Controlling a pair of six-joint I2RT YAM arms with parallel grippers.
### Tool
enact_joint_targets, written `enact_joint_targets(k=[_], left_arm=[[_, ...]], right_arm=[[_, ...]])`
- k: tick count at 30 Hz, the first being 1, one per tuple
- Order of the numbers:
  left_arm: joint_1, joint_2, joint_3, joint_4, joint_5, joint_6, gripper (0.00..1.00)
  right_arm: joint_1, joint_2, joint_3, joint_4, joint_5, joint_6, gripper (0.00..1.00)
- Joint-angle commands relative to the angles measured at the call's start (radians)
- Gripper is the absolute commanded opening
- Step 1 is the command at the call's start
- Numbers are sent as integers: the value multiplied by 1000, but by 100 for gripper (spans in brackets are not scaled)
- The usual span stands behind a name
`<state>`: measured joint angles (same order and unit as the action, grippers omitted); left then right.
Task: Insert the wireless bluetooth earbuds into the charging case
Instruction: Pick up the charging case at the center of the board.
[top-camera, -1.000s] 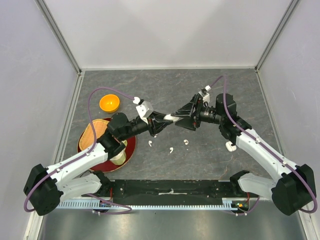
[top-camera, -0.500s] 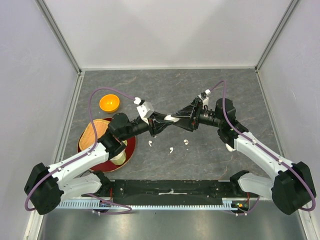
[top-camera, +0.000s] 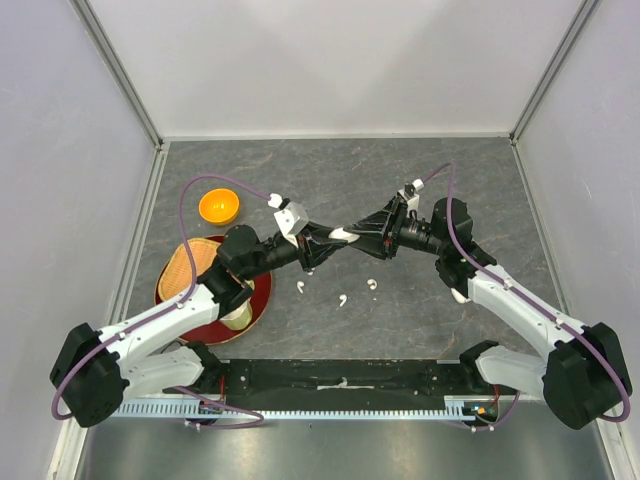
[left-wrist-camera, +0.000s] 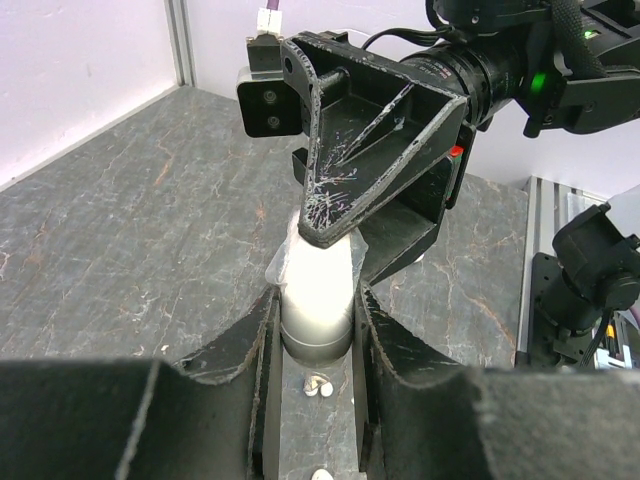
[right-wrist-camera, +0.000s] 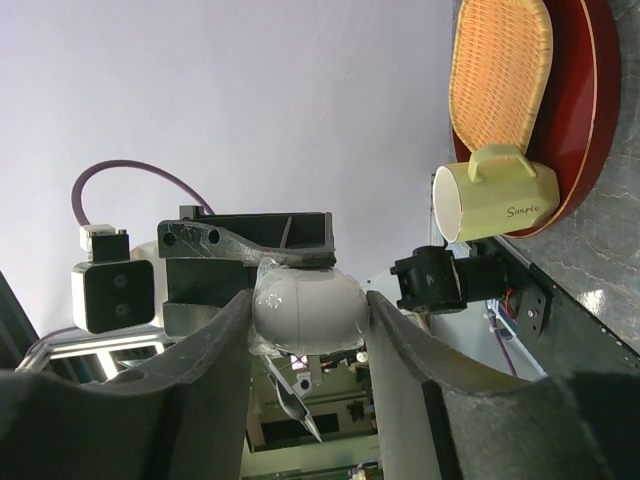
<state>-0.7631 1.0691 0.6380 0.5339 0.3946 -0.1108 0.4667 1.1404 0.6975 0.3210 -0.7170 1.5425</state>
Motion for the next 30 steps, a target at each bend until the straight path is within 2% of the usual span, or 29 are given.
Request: enact_joint_targets(k=[1, 3, 5, 7, 11, 12, 15, 25, 30], left_arm=[[-2, 11, 5, 37, -3, -3, 2], [-1, 14, 5, 37, -17, -13, 2], [-1, 17, 9, 37, -36, -35, 10], [-1, 20, 9, 32, -37, -47, 20], [-1, 17, 6, 29, -48, -91, 47], [-1, 17, 2, 44, -51, -101, 58], [-1, 2, -41, 134, -57, -135, 71], [-1, -23, -237, 503, -57, -161, 72], [-2, -11, -248, 607, -25, -153, 70]], right_arm=[[4, -8, -7, 73, -6, 28, 42], [4, -8, -15, 82, -6, 31, 31], [4, -13, -30, 111, -2, 54, 23], [4, -16, -42, 128, 4, 64, 19], [4, -28, -70, 180, 24, 97, 10], [6, -31, -78, 199, 30, 123, 9], [4, -34, -90, 243, 39, 139, 8], [4, -39, -101, 313, 47, 194, 6], [4, -39, -104, 305, 42, 192, 6]])
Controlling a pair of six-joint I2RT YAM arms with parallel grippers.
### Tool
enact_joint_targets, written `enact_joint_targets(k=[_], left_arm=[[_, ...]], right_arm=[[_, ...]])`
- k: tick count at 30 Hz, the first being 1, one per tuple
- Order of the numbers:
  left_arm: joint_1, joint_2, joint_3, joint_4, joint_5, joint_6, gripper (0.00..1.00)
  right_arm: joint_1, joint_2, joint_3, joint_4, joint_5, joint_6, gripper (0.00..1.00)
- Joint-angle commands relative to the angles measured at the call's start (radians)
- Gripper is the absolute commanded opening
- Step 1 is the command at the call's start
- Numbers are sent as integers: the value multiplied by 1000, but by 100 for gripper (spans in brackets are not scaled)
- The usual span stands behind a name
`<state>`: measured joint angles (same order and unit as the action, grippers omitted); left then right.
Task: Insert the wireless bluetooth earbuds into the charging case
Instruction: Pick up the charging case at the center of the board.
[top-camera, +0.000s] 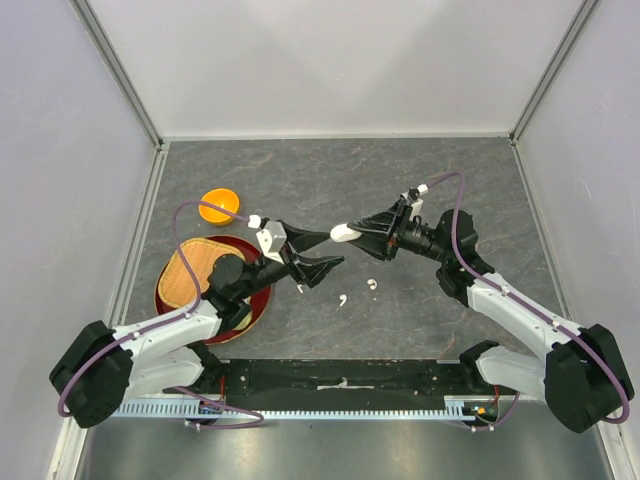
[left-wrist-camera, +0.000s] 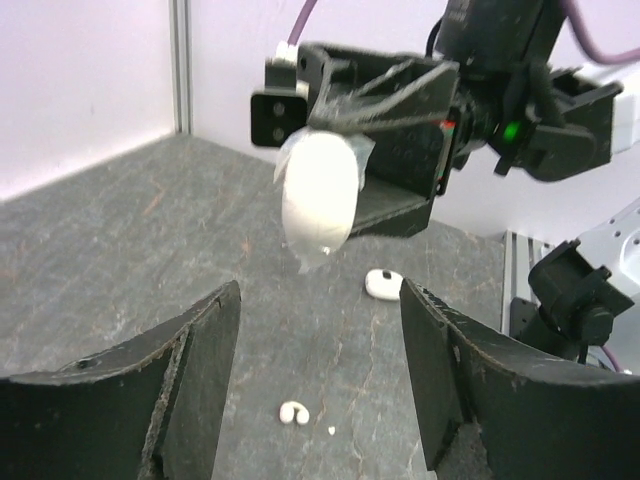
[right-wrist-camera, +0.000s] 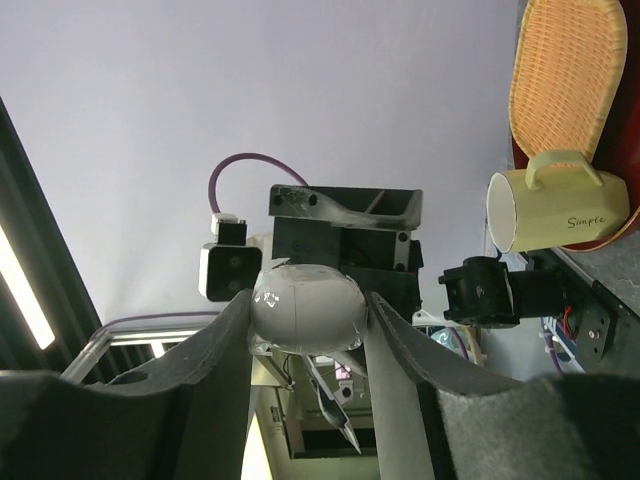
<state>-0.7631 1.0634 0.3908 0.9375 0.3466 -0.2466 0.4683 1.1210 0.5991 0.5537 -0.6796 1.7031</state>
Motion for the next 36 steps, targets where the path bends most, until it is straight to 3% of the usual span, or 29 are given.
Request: enact_joint_targets(k=[1, 9, 36], left_arm=[[-1, 6, -7, 222, 20, -19, 70], [-1, 59, 25, 293, 35, -45, 63], [-10, 233, 79, 403, 35, -91, 57]], right_arm=[[3, -20, -5, 68, 6, 32, 6], [3, -21, 5, 35, 3, 13, 6], [7, -21, 24, 9, -5, -2, 5]])
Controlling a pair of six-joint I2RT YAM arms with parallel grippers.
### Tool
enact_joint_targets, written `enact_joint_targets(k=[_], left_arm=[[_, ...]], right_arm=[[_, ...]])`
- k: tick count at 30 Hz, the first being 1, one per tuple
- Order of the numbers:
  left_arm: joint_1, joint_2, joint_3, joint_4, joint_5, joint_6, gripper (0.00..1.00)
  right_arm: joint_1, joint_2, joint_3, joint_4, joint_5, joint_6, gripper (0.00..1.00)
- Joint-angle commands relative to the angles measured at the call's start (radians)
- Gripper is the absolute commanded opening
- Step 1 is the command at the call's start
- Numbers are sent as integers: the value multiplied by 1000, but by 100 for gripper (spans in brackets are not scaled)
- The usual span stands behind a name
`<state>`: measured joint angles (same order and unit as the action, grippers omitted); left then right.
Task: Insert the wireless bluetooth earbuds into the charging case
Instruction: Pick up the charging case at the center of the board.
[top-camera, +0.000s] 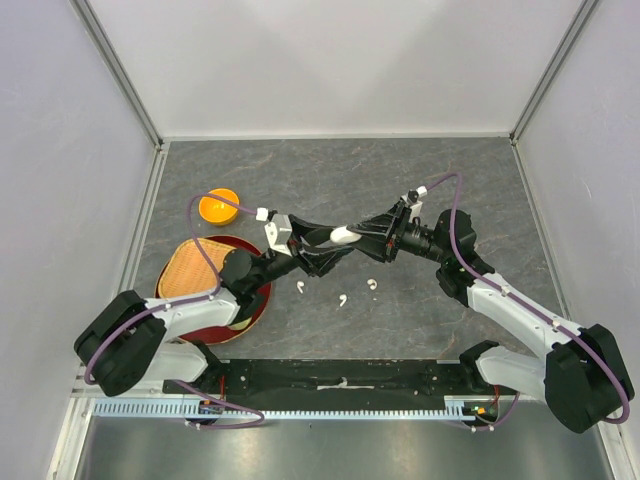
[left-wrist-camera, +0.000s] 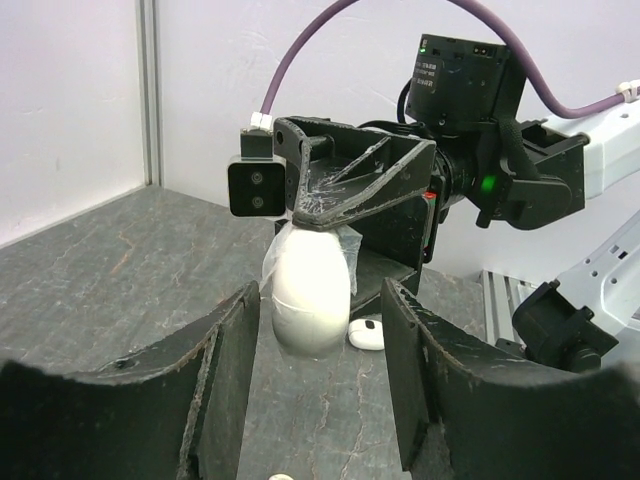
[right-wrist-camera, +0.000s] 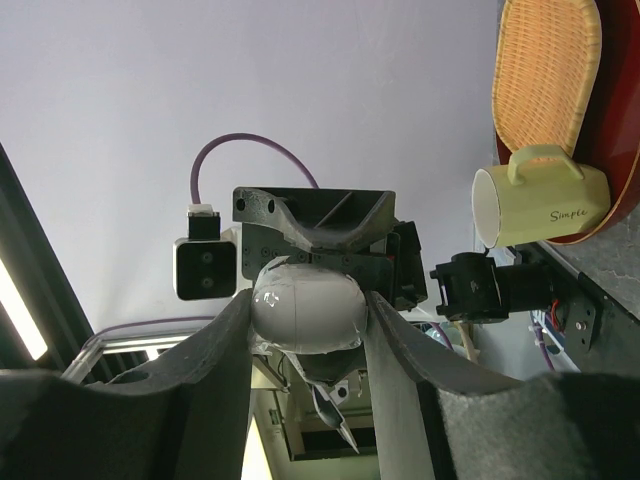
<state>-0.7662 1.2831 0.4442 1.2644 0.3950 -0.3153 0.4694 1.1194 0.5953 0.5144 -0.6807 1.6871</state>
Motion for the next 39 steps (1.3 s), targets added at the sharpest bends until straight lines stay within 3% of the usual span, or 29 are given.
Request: enact_joint_targets(k=[1, 13, 39], left_arm=[[-7, 16, 25, 76, -19, -22, 57], [-28, 71, 30, 138, -73, -21, 47], [-44, 5, 22, 96, -105, 5, 50]], right_arm=[[6, -18, 26, 52, -5, 20, 5], [6, -20, 9, 70, -6, 37, 4], [6, -36, -6, 56, 9, 37, 4]])
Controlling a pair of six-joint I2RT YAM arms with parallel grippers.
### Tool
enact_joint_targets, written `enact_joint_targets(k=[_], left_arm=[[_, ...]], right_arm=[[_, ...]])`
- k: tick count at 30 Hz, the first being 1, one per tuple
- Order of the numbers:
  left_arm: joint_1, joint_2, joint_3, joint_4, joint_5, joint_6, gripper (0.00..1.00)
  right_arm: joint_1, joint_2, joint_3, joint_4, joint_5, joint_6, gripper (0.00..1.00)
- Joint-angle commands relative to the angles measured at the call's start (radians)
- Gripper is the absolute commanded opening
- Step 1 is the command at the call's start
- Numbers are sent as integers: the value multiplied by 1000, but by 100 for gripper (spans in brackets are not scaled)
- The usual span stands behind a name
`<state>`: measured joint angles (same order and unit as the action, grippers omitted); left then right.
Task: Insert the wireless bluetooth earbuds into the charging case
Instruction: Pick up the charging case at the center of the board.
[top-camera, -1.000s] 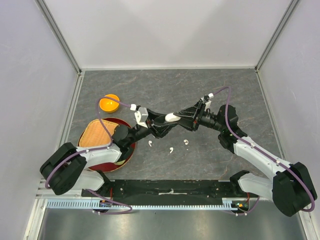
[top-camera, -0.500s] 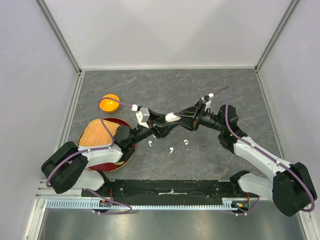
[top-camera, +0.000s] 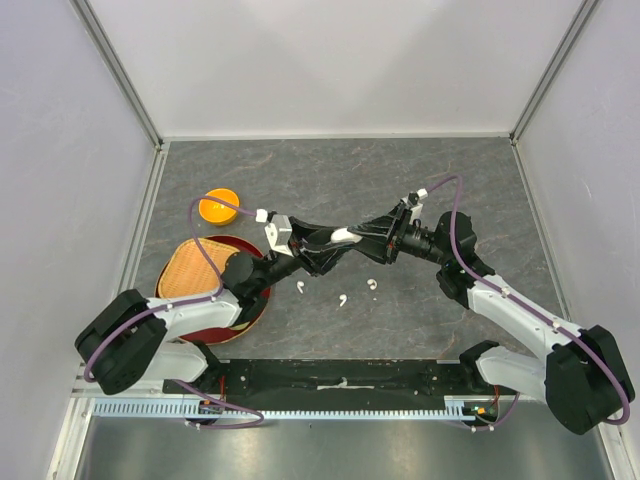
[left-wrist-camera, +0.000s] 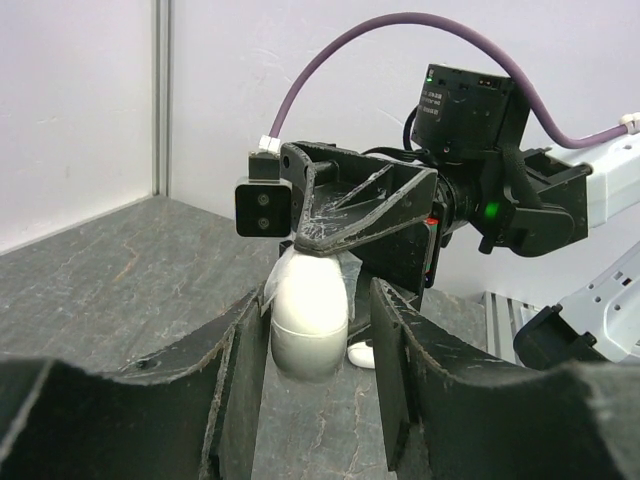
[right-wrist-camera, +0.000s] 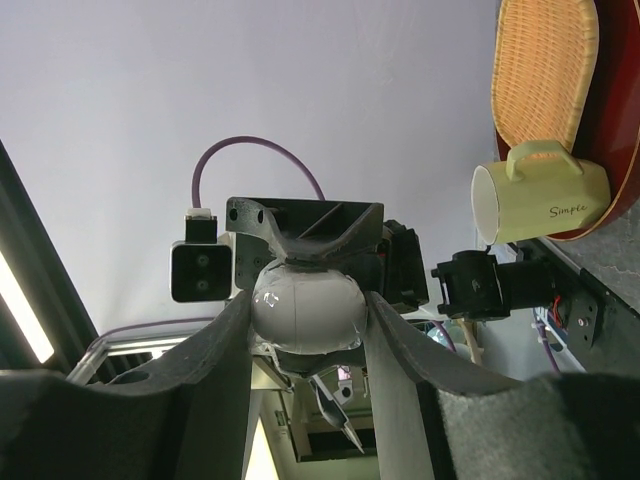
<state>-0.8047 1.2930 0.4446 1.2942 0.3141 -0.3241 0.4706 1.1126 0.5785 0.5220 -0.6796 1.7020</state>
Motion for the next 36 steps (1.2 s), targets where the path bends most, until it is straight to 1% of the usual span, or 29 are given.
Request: enact_joint_targets(k=[1, 20, 22, 24, 26, 27, 29, 31, 33, 36], left_arm=[[-5, -3, 22, 66, -24, 13, 50], [-11, 20, 26, 54, -29, 14, 48], [-11, 19, 26, 56, -33, 16, 46], [-13, 17, 28, 54, -36, 19, 41], [-11, 20, 31, 54, -40, 23, 41], [-13, 19, 31, 54, -40, 23, 37], [-13, 23, 29, 53, -40, 25, 35], [-13, 28, 31, 54, -38, 23, 37], [-13, 29, 29, 54, -35, 22, 43], [-13, 32, 28, 54, -36, 20, 44]], right_arm=[[5, -30, 14, 49, 6, 24, 4], [7, -39, 26, 53, 5, 38, 4], [7, -36, 27, 53, 3, 38, 4], [7, -34, 26, 52, 3, 39, 4], [7, -34, 26, 53, 5, 38, 4], [7, -34, 26, 53, 5, 39, 4], [7, -34, 26, 53, 6, 39, 4], [7, -34, 27, 56, 8, 39, 4], [7, -34, 27, 56, 8, 42, 4], [7, -31, 26, 58, 6, 44, 4]])
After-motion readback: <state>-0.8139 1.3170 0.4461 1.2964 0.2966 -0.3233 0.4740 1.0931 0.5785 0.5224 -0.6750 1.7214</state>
